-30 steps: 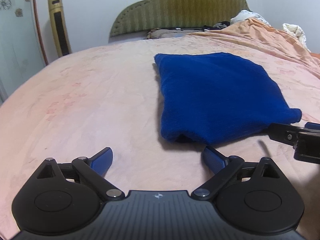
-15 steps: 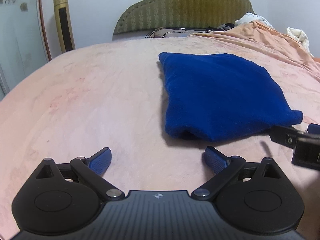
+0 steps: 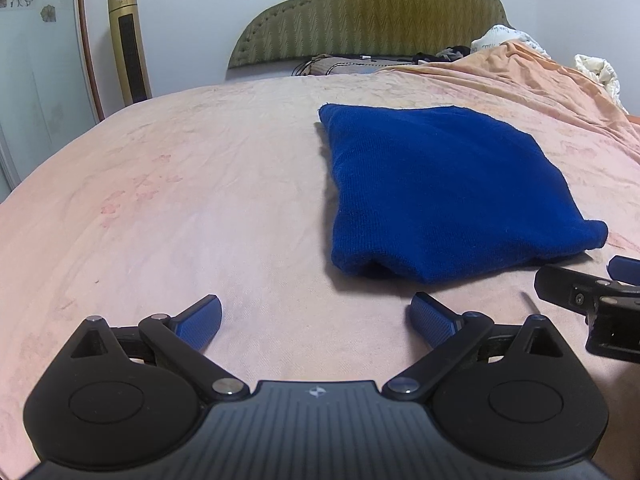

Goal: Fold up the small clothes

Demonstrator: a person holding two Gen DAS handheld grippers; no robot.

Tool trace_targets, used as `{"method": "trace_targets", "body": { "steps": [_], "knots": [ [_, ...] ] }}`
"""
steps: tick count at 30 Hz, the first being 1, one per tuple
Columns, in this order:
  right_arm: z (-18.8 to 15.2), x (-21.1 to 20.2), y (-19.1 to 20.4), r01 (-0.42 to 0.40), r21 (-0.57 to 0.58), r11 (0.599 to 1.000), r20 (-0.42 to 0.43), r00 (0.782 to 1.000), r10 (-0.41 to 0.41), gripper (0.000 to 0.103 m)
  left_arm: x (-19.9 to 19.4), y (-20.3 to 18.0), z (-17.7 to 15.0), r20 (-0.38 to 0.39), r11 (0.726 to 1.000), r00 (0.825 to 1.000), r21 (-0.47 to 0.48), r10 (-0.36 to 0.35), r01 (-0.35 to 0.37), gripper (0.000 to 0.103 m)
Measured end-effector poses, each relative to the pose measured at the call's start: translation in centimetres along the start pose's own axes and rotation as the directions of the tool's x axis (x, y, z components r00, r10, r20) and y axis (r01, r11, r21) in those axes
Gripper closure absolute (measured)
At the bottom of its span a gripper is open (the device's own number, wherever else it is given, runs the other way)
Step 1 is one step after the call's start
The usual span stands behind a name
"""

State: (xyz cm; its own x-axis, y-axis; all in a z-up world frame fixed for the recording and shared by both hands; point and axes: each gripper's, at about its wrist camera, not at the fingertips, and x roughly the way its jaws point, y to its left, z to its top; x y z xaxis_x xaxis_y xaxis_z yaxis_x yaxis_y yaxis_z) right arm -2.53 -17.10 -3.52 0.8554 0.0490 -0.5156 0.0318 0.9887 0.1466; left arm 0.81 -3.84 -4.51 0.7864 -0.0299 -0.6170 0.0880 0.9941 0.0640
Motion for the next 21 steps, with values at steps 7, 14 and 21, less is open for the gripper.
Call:
{"method": "trace_targets", "body": {
  "steps": [7, 14, 21],
  "knots": [
    [-0.2, 0.0, 1.0, 0.011, -0.053, 0.999, -0.003, 1.000, -0.011, 0.000, -0.1, 0.1, -0.1, -0.005, 1.000, 1.000, -0.006, -0.001, 0.001, 0.001],
    [-0.3, 0.0, 2.3, 0.066, -0.140, 0.988, 0.000, 0.998, -0.066, 0.000, -0.1, 0.1, -0.1, -0.002, 1.000, 1.000, -0.012, 0.001, -0.001, 0.000],
    [-0.4, 0.0, 3.2, 0.089, -0.197, 0.976, 0.008, 0.996, -0.090, 0.000, -0.1, 0.4, -0.3, 0.005, 1.000, 1.000, -0.024, -0.001, 0.001, 0.000]
  ]
}}
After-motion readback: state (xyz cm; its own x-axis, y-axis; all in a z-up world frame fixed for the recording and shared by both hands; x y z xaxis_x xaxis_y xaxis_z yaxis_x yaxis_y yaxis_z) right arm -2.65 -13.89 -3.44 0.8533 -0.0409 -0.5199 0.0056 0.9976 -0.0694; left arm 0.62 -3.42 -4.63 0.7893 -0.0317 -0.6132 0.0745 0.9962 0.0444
